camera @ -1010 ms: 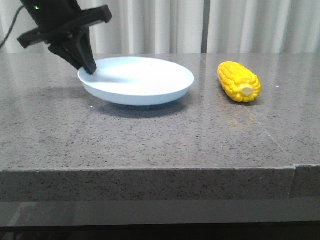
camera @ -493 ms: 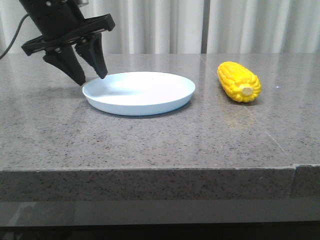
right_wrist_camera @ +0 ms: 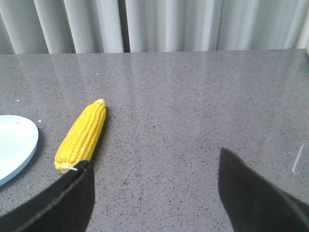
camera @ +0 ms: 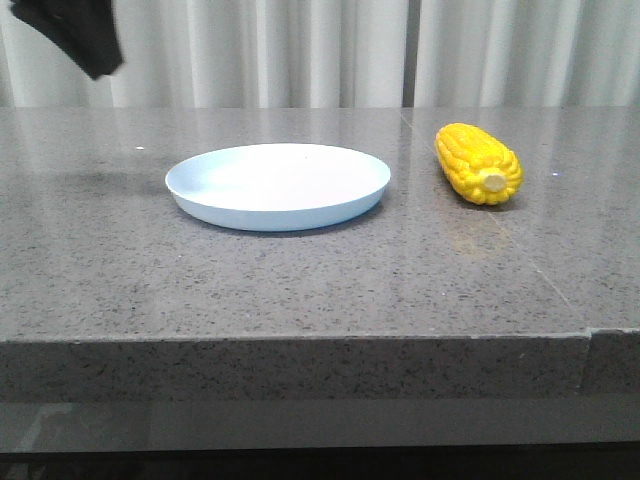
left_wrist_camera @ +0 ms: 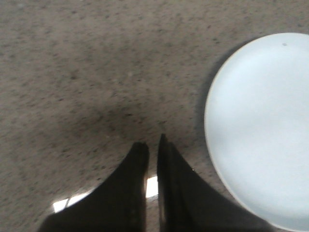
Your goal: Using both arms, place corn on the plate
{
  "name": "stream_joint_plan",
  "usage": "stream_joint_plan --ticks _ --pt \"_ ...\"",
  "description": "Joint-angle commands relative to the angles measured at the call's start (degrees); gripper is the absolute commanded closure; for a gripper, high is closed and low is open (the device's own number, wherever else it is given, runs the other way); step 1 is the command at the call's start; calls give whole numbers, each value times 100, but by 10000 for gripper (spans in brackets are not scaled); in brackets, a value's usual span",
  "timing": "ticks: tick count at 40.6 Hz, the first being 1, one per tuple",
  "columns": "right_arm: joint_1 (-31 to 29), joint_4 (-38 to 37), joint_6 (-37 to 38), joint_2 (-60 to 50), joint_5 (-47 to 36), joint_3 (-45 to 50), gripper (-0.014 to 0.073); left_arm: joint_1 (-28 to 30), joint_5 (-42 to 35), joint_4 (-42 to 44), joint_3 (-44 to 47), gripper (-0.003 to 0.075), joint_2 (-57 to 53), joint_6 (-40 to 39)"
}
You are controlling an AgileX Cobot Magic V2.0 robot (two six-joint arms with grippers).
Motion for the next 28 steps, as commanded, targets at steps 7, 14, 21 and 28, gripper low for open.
stream_joint_plan --ticks 7,14,21,28 --pt "-34 30 1 77 -441 -203 32 345 -13 527 323 741 -903 -315" --pt "-34 30 1 77 -441 -203 32 650 -527 527 1227 741 -1608 -339" --pt "-34 30 1 77 -441 -203 32 935 -1386 527 2495 741 -2614 -369" --pt "-34 30 1 77 -441 -203 32 987 -2417 527 3727 741 -3573 -358"
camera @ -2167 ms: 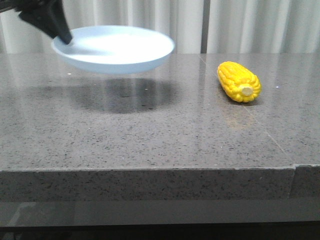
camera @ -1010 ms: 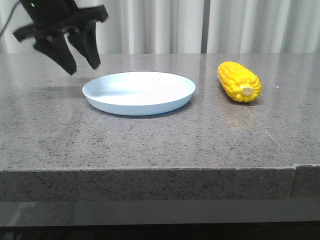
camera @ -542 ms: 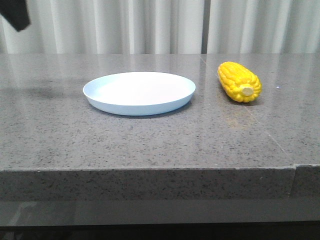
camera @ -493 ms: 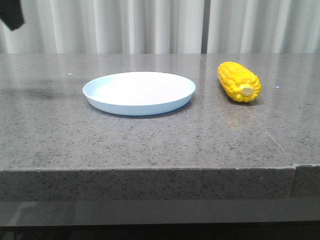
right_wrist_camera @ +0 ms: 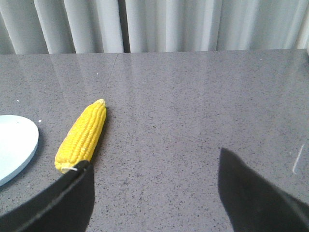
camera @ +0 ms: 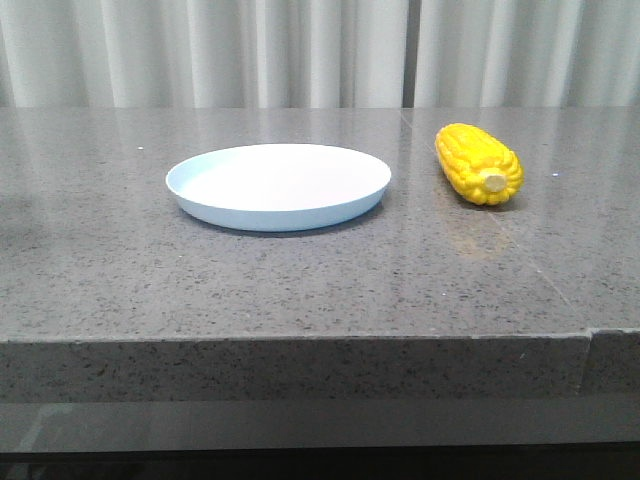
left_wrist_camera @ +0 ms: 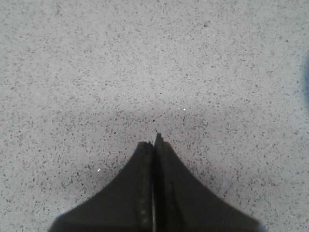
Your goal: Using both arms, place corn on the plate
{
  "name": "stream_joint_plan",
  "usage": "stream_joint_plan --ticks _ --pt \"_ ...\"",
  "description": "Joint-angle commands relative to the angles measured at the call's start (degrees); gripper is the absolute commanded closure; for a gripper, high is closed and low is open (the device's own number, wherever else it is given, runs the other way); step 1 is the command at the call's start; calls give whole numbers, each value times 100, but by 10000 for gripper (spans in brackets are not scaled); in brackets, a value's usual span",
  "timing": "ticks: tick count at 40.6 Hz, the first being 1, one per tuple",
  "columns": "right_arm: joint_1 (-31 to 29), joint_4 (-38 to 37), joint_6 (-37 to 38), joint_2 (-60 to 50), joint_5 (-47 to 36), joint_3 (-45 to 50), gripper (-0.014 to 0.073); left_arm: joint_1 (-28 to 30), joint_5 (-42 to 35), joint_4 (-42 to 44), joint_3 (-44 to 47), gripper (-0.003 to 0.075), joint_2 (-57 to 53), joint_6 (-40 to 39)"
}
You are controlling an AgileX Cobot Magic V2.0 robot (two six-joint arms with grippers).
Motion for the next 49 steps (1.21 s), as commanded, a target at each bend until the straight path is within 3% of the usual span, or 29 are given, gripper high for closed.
stream_joint_plan --ticks 1,9,14,32,49 --pt "-34 30 1 77 -441 -203 32 -2 -1024 -33 483 741 -707 -36" --pt "-34 30 1 77 -441 -203 32 -2 -2457 -33 1953 741 -2116 -1" --pt "-34 30 1 77 -441 -203 32 -2 -2952 196 2626 741 -3040 -1" --pt "-34 30 1 77 -441 -203 32 -2 -2981 312 3692 741 -5747 -1" --pt "-34 30 1 77 -441 -203 32 -2 -2972 312 3805 741 -6035 -1"
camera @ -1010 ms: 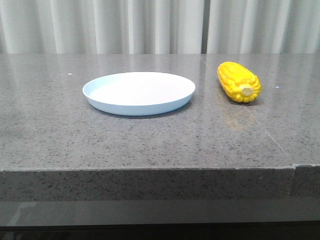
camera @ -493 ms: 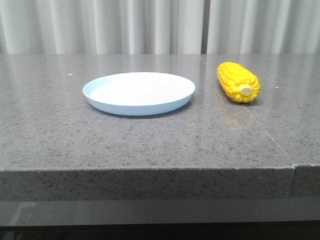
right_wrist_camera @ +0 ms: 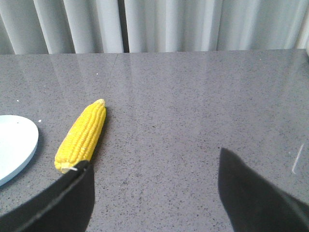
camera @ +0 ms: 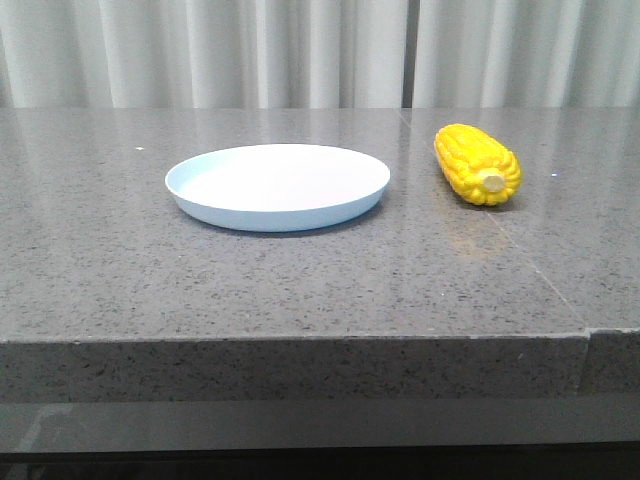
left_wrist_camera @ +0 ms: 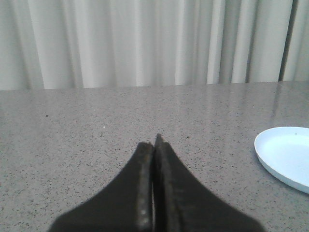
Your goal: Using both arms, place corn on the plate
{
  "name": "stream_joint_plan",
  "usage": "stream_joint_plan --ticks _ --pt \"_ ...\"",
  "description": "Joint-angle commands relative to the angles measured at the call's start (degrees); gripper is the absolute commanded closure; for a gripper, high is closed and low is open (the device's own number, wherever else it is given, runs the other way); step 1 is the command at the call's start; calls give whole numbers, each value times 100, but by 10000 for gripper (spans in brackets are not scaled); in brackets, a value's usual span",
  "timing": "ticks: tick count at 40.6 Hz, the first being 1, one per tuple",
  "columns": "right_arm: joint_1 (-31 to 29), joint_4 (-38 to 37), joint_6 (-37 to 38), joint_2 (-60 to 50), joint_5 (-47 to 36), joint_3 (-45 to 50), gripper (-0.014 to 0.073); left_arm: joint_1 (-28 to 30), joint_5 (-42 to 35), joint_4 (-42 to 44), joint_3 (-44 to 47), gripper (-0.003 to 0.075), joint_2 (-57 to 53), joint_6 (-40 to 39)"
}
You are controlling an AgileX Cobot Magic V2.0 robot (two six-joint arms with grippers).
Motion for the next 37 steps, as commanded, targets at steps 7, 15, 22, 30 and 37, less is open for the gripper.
stream_joint_plan --ticks 7,15,22,30,37 --pt "-34 30 1 77 -571 -203 32 -2 -448 10 -150 741 61 -11" --pt "-34 110 1 397 -571 -294 32 -2 -448 10 -150 741 61 -11" --pt "-16 197 1 1470 -254 -800 32 -2 -448 10 -150 741 61 -11" --pt "2 737 1 2909 80 -1518 32 -2 -448 10 -150 741 61 -11" --pt "239 882 1 4231 461 -2279 32 -2 -448 10 -150 741 61 -11"
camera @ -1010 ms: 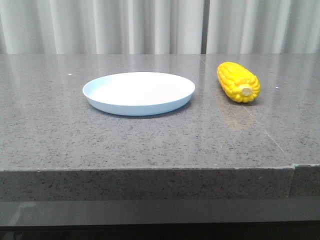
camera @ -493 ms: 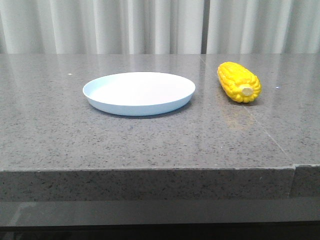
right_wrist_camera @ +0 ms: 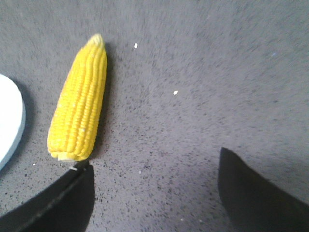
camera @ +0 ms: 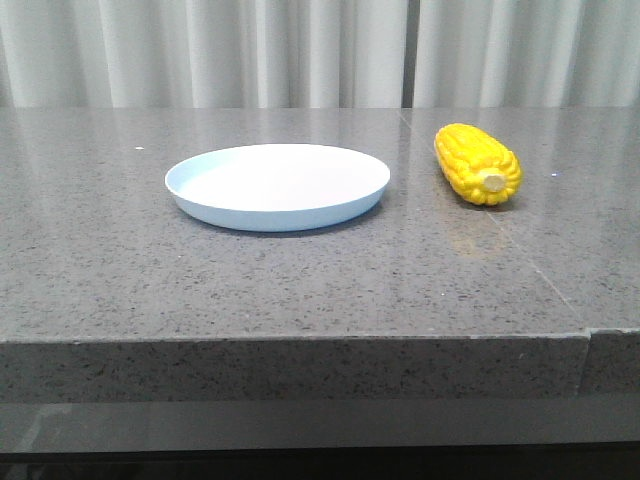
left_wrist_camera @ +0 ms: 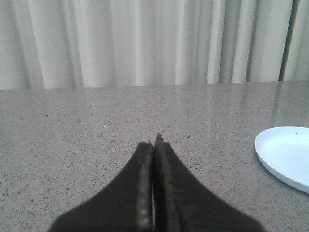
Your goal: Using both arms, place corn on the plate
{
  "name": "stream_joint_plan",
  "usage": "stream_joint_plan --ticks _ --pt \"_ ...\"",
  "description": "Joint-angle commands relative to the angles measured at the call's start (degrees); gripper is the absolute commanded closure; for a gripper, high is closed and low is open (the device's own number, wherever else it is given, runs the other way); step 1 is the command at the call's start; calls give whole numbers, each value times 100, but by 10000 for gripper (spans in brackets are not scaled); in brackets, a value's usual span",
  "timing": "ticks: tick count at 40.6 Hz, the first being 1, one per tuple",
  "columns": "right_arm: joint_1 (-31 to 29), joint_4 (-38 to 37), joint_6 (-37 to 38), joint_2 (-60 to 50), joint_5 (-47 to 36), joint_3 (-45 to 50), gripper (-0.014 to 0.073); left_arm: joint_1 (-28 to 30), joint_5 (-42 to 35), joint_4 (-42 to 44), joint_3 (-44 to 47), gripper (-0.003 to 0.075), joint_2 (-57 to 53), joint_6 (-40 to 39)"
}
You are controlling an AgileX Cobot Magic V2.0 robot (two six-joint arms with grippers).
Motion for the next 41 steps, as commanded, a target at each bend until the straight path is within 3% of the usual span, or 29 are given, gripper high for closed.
stream_joint_plan --ticks 1,16,35,41 --pt "155 161 1 583 -59 -572 32 -2 -448 10 -150 741 61 -11" --pt "817 616 1 2605 433 -2159 32 -2 -448 10 -150 741 61 -11" --pt "888 898 1 3895 547 -3119 38 -2 -448 10 -150 741 61 -11" --pt "888 1079 1 3935 539 -3119 183 -2 -448 10 -150 741 61 -11"
